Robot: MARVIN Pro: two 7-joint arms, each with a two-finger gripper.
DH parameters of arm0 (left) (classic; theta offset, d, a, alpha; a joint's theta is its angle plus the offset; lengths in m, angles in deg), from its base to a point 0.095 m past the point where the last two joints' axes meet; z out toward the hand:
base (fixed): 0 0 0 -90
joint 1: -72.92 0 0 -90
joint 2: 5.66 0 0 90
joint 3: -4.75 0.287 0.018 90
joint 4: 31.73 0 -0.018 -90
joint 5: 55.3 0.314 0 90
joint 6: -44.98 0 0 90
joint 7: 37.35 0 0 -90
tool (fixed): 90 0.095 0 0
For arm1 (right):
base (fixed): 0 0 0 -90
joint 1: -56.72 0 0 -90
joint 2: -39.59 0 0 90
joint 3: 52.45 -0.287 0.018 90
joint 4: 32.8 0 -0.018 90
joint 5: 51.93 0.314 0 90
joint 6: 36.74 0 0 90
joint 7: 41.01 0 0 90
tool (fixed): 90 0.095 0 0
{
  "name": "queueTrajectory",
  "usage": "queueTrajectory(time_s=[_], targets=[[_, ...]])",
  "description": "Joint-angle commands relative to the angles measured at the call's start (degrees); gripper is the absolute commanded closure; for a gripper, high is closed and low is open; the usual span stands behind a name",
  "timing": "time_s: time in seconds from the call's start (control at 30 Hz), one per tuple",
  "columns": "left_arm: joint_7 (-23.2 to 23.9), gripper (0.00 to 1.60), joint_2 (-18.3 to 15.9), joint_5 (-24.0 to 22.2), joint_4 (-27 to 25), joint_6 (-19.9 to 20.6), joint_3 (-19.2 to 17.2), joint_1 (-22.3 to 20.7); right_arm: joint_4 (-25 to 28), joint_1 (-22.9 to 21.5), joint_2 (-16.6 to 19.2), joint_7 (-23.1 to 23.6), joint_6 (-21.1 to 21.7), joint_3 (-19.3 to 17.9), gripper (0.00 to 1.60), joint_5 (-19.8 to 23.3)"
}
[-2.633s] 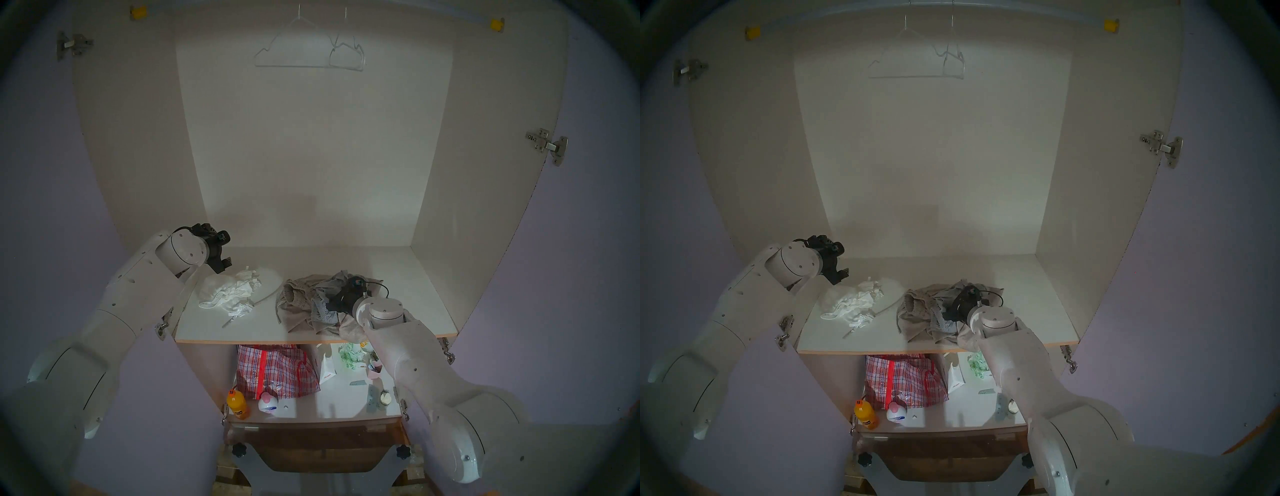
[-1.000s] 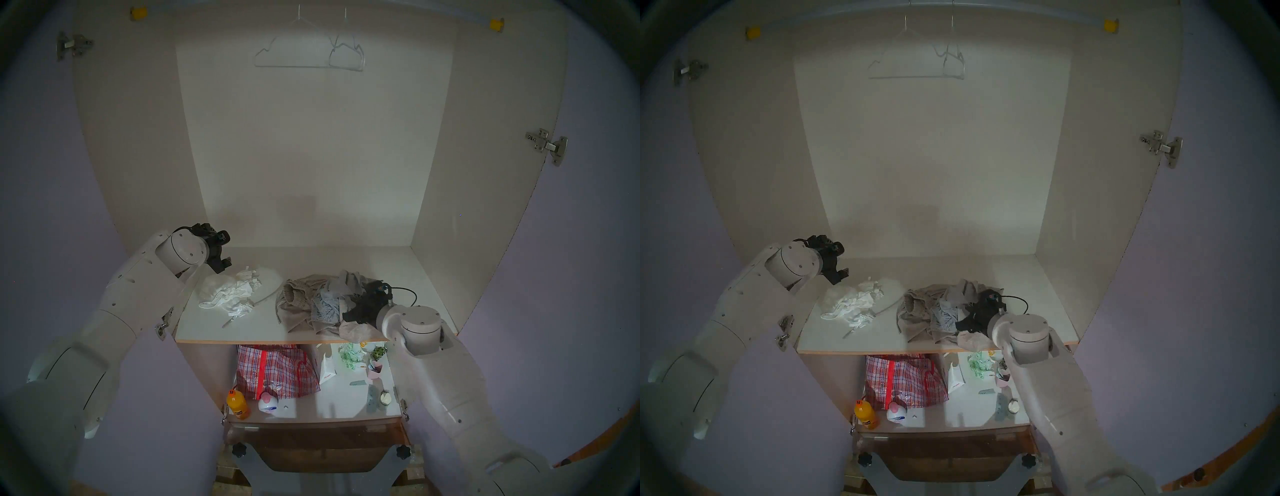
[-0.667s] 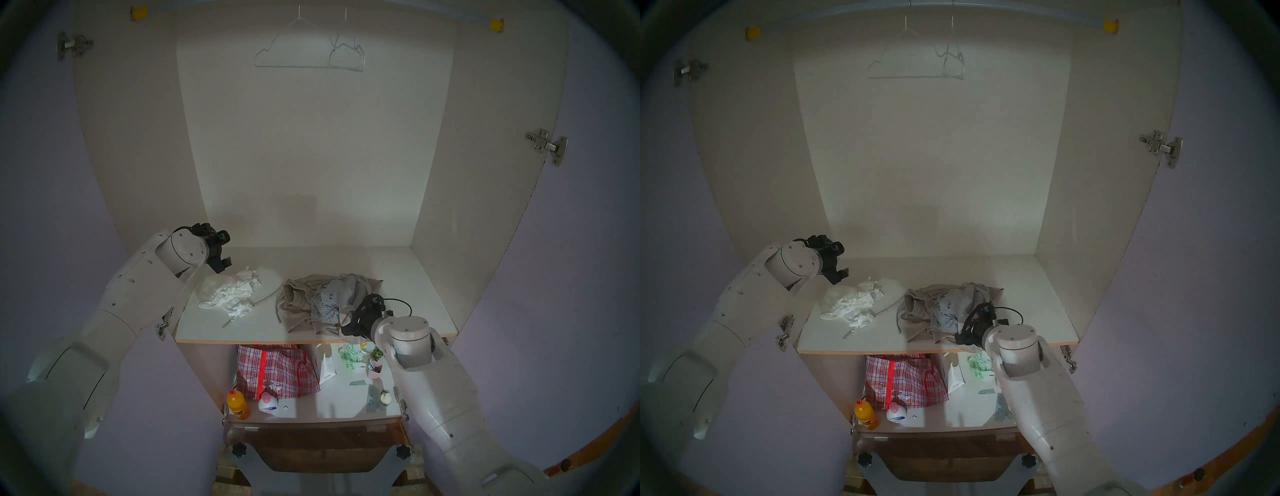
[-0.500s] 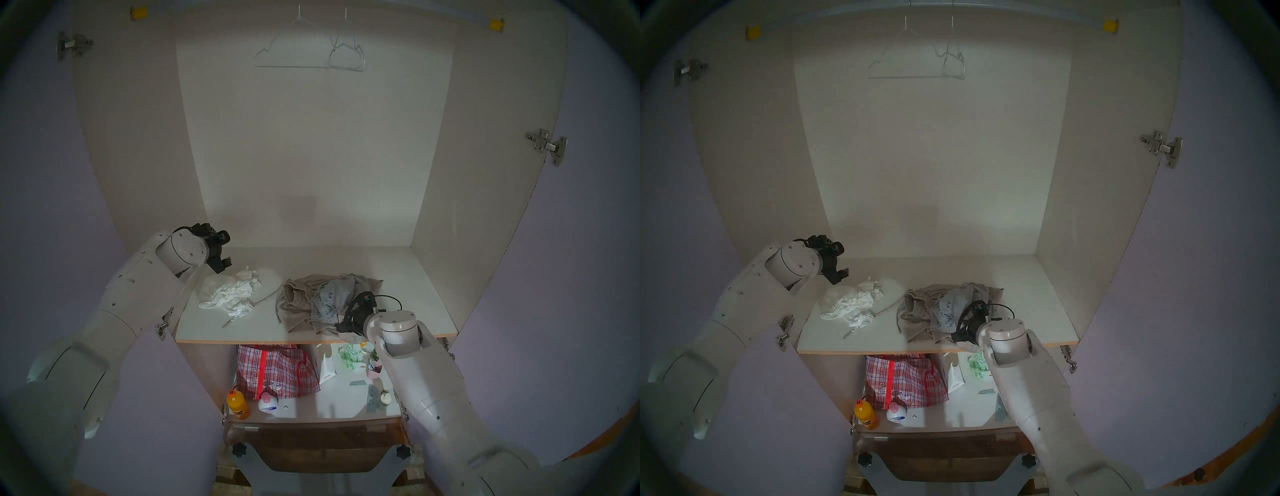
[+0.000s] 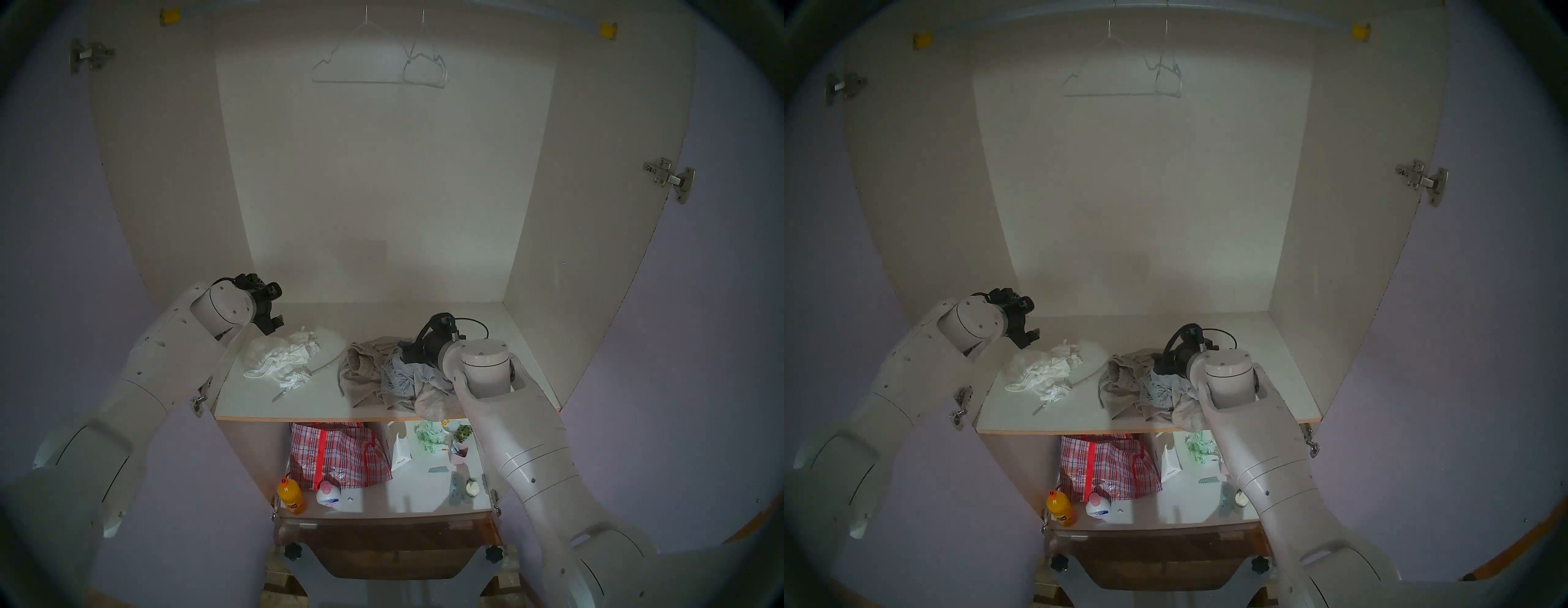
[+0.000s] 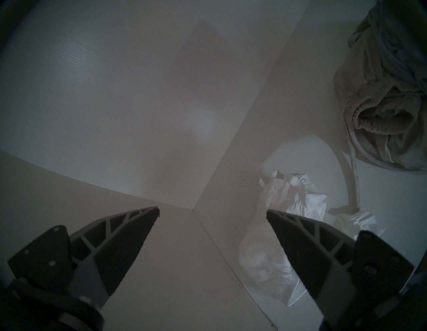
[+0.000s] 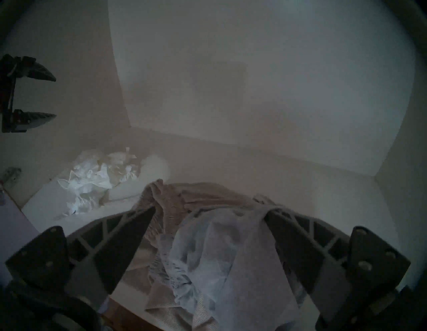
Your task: Sort tops into two piles: light colors and dark colors
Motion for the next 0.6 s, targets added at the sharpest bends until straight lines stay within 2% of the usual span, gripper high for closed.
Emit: queueTrajectory(time_s=[0.0,0.13,0.17,0.2,0.23,0.27,0.43,0.57], targets=[[0.0,0.00,0.0,-0.2,-1.2,-0.1,-0.7,-1.9,-9.1,-3.6,-1.4,-2.1,-3.2,2.8,0.00,-2.5],[0.0,0.00,0.0,-0.2,-1.2,-0.1,-0.7,-1.9,-16.7,-6.2,-2.1,-3.6,-8.6,4.3,0.00,-2.8],[0.0,0.00,0.0,-0.2,-1.2,-0.1,-0.7,-1.9,-17.9,-6.5,-2.2,-3.5,-10.2,4.4,0.45,-2.5],[0.0,0.00,0.0,-0.2,-1.2,-0.1,-0.7,-1.9,-18.6,-6.6,-2.1,-3.5,-11.6,4.4,1.02,-2.3],[0.0,0.00,0.0,-0.2,-1.2,-0.1,-0.7,-1.9,-18.4,-6.2,-2.1,-4.4,-13.2,4.4,1.13,-2.5],[0.0,0.00,0.0,-0.2,-1.2,-0.1,-0.7,-1.9,-18.5,-6.1,-2.1,-4.3,-14.1,4.3,1.60,-2.3],[0.0,0.00,0.0,-0.2,-1.1,-0.1,-0.7,-1.9,-15.1,-4.4,-1.2,-3.9,-19.0,3.7,1.60,-1.7],[-0.1,0.00,0.0,-0.2,-1.1,-0.1,-0.7,-1.9,-9.5,-2.8,-0.5,-3.6,-20.2,2.4,1.60,-0.8]])
